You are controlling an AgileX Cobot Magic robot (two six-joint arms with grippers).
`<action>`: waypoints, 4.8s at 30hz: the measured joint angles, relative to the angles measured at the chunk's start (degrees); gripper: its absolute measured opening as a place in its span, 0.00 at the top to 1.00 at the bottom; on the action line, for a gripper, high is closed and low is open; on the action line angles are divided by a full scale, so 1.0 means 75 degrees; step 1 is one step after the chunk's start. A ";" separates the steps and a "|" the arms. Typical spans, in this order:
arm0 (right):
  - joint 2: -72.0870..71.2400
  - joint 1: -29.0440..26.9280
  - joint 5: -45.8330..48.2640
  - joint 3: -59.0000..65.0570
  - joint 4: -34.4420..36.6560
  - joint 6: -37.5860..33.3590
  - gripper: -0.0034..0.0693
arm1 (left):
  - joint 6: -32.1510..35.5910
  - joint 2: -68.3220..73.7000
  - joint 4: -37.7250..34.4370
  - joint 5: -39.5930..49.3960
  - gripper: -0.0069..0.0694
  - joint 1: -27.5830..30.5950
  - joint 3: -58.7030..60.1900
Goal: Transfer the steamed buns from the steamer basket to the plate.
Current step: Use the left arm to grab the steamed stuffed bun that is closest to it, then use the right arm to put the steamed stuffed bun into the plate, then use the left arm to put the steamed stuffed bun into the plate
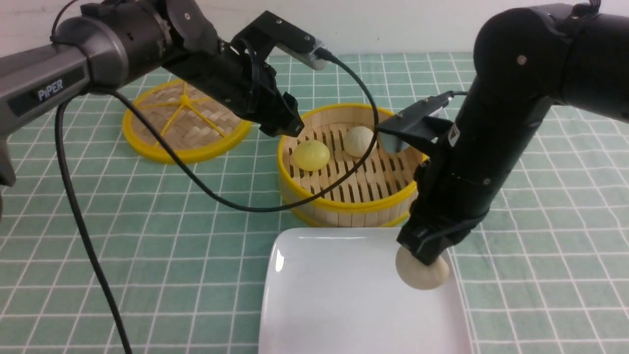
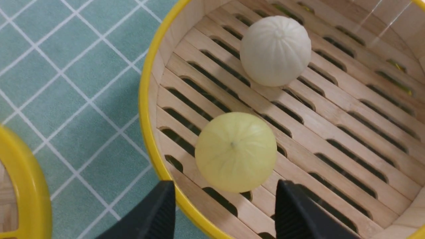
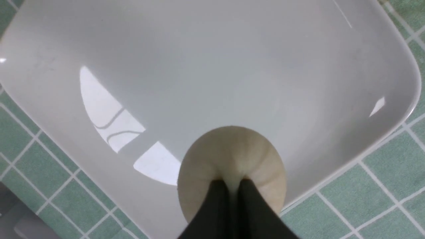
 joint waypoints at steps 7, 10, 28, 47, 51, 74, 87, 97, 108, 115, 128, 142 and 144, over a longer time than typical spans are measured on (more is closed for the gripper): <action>0.0000 0.0000 -0.0015 0.0000 0.0054 0.0000 0.92 | -0.0173 0.0748 0.0237 0.0502 0.36 -0.0279 -0.0654; 0.0000 0.0000 -0.0018 0.0000 0.0075 0.0000 0.92 | -0.0287 0.0942 0.0380 0.0512 0.36 -0.0304 -0.0784; 0.0000 0.0000 -0.0018 0.0000 0.0184 0.0000 0.91 | -0.0348 0.1530 0.0519 -0.0299 0.84 -0.0330 -0.0908; -0.0103 0.0000 -0.0025 0.0000 -0.0417 -0.0154 0.91 | -0.2133 -0.2568 0.2007 0.1923 0.88 -0.0273 -0.0885; -0.0109 0.0000 -0.0025 0.0000 -0.0767 -0.0196 0.91 | -0.2577 -0.3042 0.2077 0.2583 0.88 -0.0255 -0.0885; 0.1361 0.0000 -0.1083 0.0000 -0.1714 -0.0759 0.90 | -0.3359 -0.3172 0.0998 0.3778 0.87 -0.0255 -0.0892; 0.1370 0.0000 -0.1427 0.0000 -0.1822 -0.0759 0.28 | -0.3422 -0.3172 0.1424 0.3778 0.87 -0.0239 -0.0727; 0.0527 0.0000 -0.1937 -0.0856 -0.2525 -0.0218 0.20 | -0.2996 -0.2994 0.1020 0.3778 0.87 -0.0239 0.0967; -0.1002 0.0000 -0.1347 -0.2831 -0.2812 -0.0126 0.23 | -0.2041 -0.1159 -0.0151 0.3634 0.87 -0.0239 0.1212; -0.1368 0.0000 -0.1073 -0.2869 -0.2827 -0.0126 0.27 | -0.1744 0.0109 -0.0103 0.3470 0.87 -0.0382 0.1221; -0.1368 0.0000 -0.0855 -0.2869 -0.3015 -0.0124 0.29 | -0.1464 0.0328 0.0270 0.3467 0.87 -0.1061 0.1213; -0.1368 0.0000 -0.0846 -0.2869 -0.3078 -0.0124 0.29 | -0.1518 0.0328 0.0358 0.3475 0.48 -0.1061 0.1213; -0.1368 0.0000 -0.0821 -0.2869 -0.3077 -0.0124 0.29 | -0.1603 0.0314 0.0358 0.3483 0.41 -0.1061 0.1204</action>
